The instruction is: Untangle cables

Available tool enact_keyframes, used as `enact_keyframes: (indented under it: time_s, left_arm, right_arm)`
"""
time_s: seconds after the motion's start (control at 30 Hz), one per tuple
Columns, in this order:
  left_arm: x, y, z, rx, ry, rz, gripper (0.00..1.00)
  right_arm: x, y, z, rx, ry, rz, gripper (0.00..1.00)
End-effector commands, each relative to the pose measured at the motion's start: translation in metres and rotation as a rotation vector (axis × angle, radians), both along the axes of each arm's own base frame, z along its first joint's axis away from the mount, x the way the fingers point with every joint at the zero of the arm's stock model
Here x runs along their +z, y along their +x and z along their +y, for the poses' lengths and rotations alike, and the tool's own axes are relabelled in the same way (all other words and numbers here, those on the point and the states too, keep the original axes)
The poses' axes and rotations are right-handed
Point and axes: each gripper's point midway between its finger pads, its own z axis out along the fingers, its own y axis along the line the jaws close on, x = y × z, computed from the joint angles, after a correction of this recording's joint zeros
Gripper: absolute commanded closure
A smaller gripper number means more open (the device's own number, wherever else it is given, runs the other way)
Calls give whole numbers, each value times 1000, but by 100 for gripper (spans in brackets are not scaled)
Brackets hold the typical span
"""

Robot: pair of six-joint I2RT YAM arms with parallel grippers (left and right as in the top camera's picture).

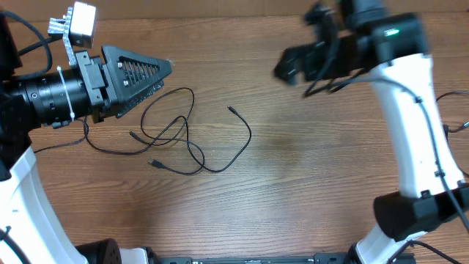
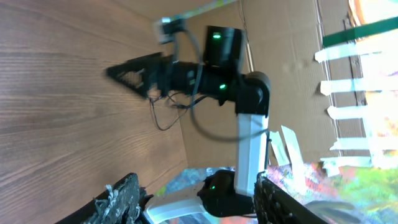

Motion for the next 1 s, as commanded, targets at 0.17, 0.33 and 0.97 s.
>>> enact_keyframes:
  time_s: [0.17, 0.33, 0.97]
  left_arm:
    - [17, -32, -9, -37, 6, -107, 36]
    - [20, -39, -10, -37, 9, -123, 34]
    - [20, -39, -10, -35, 4, -113, 33]
  right_arm:
    - [-20, -42, 53, 199, -153, -5, 0]
    - [-59, -71, 63, 340, -197, 97, 0]
    - [-180, -152, 144, 708, -143, 134, 0]
